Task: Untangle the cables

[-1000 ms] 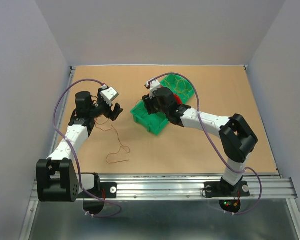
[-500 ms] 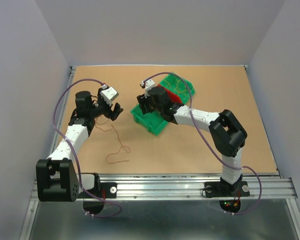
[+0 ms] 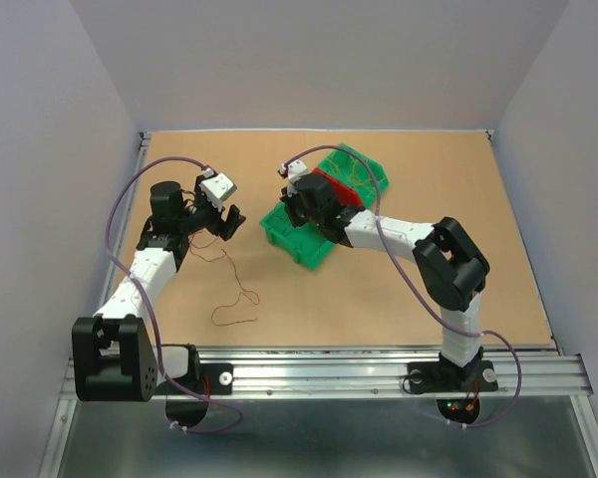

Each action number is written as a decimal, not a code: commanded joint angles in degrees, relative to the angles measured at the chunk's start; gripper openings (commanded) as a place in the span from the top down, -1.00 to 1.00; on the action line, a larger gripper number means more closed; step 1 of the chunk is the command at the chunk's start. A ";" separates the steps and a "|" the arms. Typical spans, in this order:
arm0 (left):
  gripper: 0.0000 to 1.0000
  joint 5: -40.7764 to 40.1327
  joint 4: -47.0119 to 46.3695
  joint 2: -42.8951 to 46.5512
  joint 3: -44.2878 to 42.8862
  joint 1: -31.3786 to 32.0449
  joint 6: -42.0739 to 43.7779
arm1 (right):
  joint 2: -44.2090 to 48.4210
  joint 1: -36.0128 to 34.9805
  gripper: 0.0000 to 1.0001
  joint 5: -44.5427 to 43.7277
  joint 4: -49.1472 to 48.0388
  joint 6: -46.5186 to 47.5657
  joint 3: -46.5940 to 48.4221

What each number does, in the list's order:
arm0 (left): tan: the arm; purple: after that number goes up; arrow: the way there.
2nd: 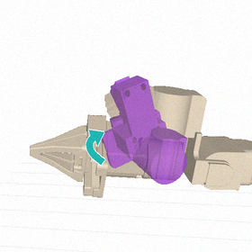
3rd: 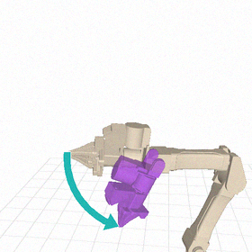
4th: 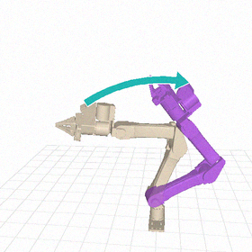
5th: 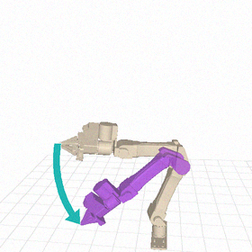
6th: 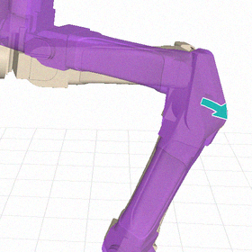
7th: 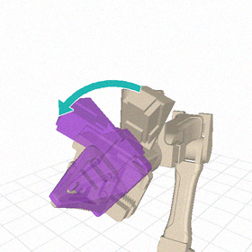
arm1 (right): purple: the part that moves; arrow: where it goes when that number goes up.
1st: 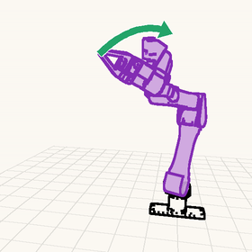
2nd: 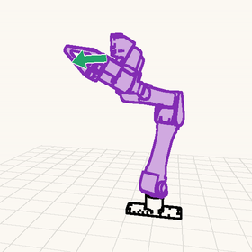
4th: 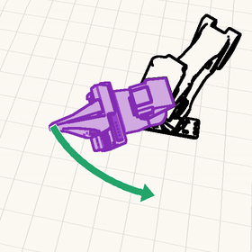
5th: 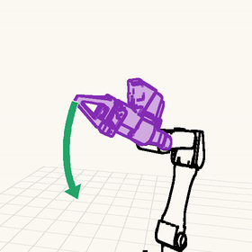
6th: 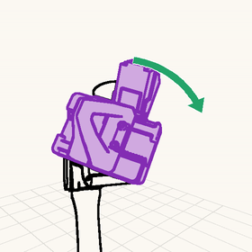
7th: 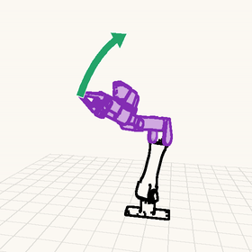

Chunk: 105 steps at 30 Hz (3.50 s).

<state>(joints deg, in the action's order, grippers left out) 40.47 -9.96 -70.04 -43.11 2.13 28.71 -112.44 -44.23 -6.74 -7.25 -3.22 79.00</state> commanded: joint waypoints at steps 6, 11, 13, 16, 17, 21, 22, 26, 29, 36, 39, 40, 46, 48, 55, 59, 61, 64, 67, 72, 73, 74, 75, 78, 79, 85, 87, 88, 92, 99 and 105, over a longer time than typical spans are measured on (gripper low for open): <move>-0.65 1.02 -0.68 -0.18 -2.77 -0.20 0.65 | -6.82 0.02 0.99 1.99 0.65 1.91 2.29; -0.64 1.02 -0.59 -0.36 -2.77 -0.20 0.56 | -12.18 0.19 0.99 2.70 3.02 1.91 5.63; -0.65 1.02 -0.59 -0.27 -2.77 -0.20 0.73 | -13.06 0.37 0.99 2.70 3.64 1.90 6.51; -0.65 1.02 -0.50 -0.53 -2.85 -0.20 0.65 | -12.28 0.55 0.99 2.26 3.91 1.73 6.26; -0.65 1.02 -0.50 -0.62 -2.85 -0.20 0.73 | -10.79 0.55 0.99 2.78 3.91 1.82 6.08; -0.64 0.93 -0.50 -0.80 -2.94 -0.20 0.65 | -5.88 0.55 0.99 3.40 3.91 1.91 5.02; -0.64 0.75 -0.50 -0.80 -2.94 -0.20 0.73 | -4.90 0.55 0.97 3.23 3.91 1.99 4.76; -0.64 -1.70 -0.85 -0.80 -3.03 -0.20 0.39 | -0.33 0.55 0.83 2.35 3.82 1.99 2.92; -0.65 -7.23 -2.00 -2.03 -3.46 -0.20 -1.55 | 2.84 0.46 0.38 1.56 3.82 2.08 1.16; -0.71 -13.30 -4.09 -2.92 -4.18 -1.68 -5.93 | 9.25 -0.06 -0.44 5.59 1.45 2.70 -4.90; -0.82 -11.56 -6.91 -1.51 -2.86 -4.94 -8.22 | 11.72 -2.08 -0.57 10.78 0.39 6.56 -7.19; -0.98 -10.94 -7.27 -0.89 -2.68 -5.73 -8.84 | 12.24 -2.70 -0.59 11.39 0.22 6.91 -7.54; -0.98 -8.65 -10.34 0.16 -1.89 -10.74 -12.62 | 12.78 -6.83 -0.59 17.89 0.39 8.58 -8.25; -0.98 -7.95 -11.31 0.87 -1.27 -12.06 -13.68 | 12.16 -8.41 -0.64 22.02 1.35 10.50 -8.25; -0.98 -7.25 -12.81 1.66 -0.57 -12.76 -14.03 | 6.55 -11.58 -0.87 24.50 4.17 12.54 -5.45; -0.98 -7.07 -12.81 1.75 -0.48 -12.94 -13.86 | -0.73 -12.64 -0.88 20.91 4.35 10.35 0.34; -0.98 -6.98 -12.89 2.19 -0.31 -13.03 -13.77 | -3.91 -12.99 -0.88 16.60 4.35 8.07 3.25; -0.98 -6.98 -13.16 3.07 -0.04 -13.12 -13.86 | -9.19 -13.60 -0.88 11.85 4.00 5.08 8.26; -0.98 -6.89 -13.42 3.59 0.31 -13.29 -13.94 | -13.50 -14.04 -0.88 10.00 2.07 3.40 12.04; -0.98 -6.37 -13.42 4.03 0.48 -13.38 -13.94 | -18.51 -14.57 -0.85 8.50 -1.80 -0.20 15.39; -0.98 -6.19 -13.42 4.12 0.49 -13.47 -14.03 | -19.65 -14.66 -0.84 8.50 -2.68 -0.81 16.00; -0.98 -6.10 -13.34 4.04 0.49 -13.47 -13.86 | -20.09 -14.75 -0.83 8.41 -3.21 -0.91 16.27; -0.98 -6.10 -13.42 4.03 0.49 -13.47 -13.86 | -20.62 -14.83 -0.81 7.98 -3.74 -1.08 16.53; -0.98 -5.75 -13.42 4.03 0.49 -13.47 -13.77 | -22.73 -15.10 -0.50 5.09 -4.18 -0.65 18.03; -0.98 -5.66 -13.42 3.77 0.40 -13.47 -13.85 | -23.08 -15.10 -0.40 4.29 -4.18 -0.38 18.38; -0.98 -5.05 -13.42 3.42 0.31 -13.56 -13.77 | -21.34 -15.27 0.56 4.36 -5.14 1.02 17.24; -0.98 -4.87 -13.42 3.16 0.22 -13.47 -13.77 | -16.27 -15.27 0.99 6.12 -7.95 1.38 13.05; -0.98 -4.79 -13.42 3.24 0.31 -13.56 -13.68 | -14.14 -15.27 0.99 6.48 -9.79 1.73 10.24; -0.97 -4.35 -13.25 3.24 0.22 -13.56 -13.50 | -1.22 -15.27 0.99 6.39 -18.41 2.70 -1.11; -0.97 -2.68 -13.16 2.63 0.05 -13.64 -13.50 | 16.01 -15.36 0.99 5.96 -19.47 7.00 -12.02; -0.97 -1.10 -13.07 2.36 -0.04 -13.56 -13.59 | 24.71 -15.27 0.99 4.55 -20.62 9.72 -13.88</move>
<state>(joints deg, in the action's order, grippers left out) 36.86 -20.75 -68.14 -43.46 -11.09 15.29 -90.26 -58.96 -1.02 -24.99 3.53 66.59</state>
